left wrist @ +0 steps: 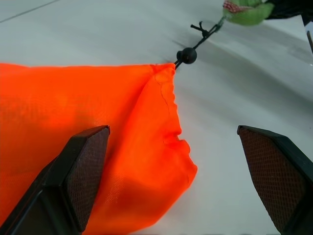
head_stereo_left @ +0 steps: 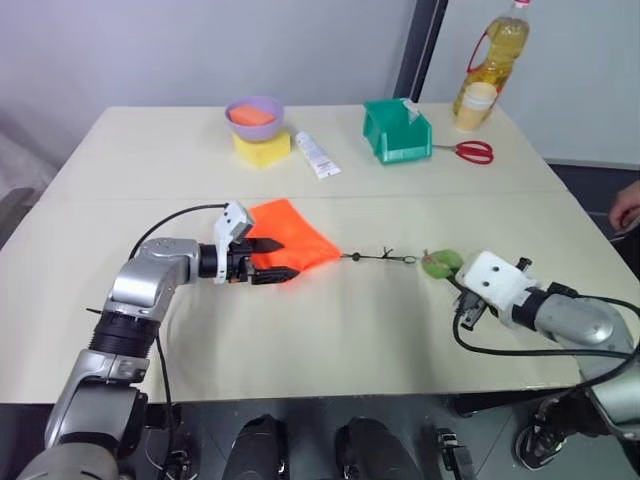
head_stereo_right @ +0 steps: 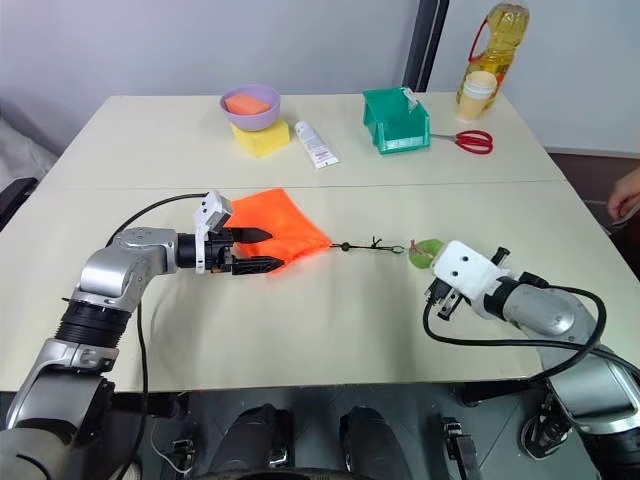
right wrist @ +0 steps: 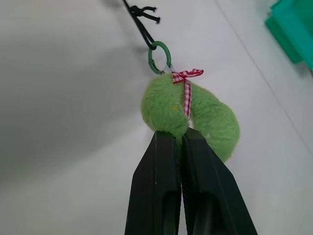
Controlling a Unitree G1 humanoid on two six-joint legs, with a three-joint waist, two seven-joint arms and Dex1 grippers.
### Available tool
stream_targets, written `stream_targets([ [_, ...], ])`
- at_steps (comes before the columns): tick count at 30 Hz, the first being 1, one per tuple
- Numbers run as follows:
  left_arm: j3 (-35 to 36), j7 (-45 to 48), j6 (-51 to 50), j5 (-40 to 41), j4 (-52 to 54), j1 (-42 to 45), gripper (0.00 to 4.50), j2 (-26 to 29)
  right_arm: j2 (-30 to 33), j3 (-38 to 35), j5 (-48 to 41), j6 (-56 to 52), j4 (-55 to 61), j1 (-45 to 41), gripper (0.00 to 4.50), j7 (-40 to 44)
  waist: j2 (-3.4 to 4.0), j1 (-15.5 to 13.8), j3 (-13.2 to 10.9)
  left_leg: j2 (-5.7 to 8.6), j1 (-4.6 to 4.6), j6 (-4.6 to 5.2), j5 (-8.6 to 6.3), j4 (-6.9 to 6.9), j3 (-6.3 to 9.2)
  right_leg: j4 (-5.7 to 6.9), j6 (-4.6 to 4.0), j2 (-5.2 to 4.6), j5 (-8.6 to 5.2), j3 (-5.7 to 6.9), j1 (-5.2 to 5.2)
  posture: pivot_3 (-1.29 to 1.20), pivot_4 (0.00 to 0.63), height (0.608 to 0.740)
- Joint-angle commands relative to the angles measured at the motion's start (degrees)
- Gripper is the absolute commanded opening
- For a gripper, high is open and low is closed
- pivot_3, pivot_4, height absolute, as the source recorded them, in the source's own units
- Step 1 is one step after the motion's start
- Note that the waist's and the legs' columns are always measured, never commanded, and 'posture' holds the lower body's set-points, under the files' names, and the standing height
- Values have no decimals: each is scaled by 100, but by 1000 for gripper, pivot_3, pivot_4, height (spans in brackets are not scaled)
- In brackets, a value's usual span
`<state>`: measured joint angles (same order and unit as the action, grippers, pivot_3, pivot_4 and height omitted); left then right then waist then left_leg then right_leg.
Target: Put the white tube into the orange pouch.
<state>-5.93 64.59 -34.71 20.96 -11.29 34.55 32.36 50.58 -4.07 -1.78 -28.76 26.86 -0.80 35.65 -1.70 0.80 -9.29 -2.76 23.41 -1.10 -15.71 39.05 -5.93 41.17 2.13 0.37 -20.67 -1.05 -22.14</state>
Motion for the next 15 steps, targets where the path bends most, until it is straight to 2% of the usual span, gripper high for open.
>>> stream_targets([
  [1,-95,22,-55,-45,68,-65,4471,31,-12,-167,200,10,-111,-84,0,-158,0,-3,0,0,0,0,0,0,0,0,0,0,0,0,0,0,150,740],
  [9,-121,134,53,-76,112,-31,4471,60,-121,-51,295,82,-176,-265,0,-197,0,10,0,0,0,0,0,0,0,0,0,0,0,0,-1,0,150,740],
  [15,-262,316,830,-399,-771,1113,4471,-233,-184,37,315,224,-207,-371,0,-78,-3,-22,-2,2,7,2,-1,3,0,0,1,0,1,1,-4,0,150,740],
])
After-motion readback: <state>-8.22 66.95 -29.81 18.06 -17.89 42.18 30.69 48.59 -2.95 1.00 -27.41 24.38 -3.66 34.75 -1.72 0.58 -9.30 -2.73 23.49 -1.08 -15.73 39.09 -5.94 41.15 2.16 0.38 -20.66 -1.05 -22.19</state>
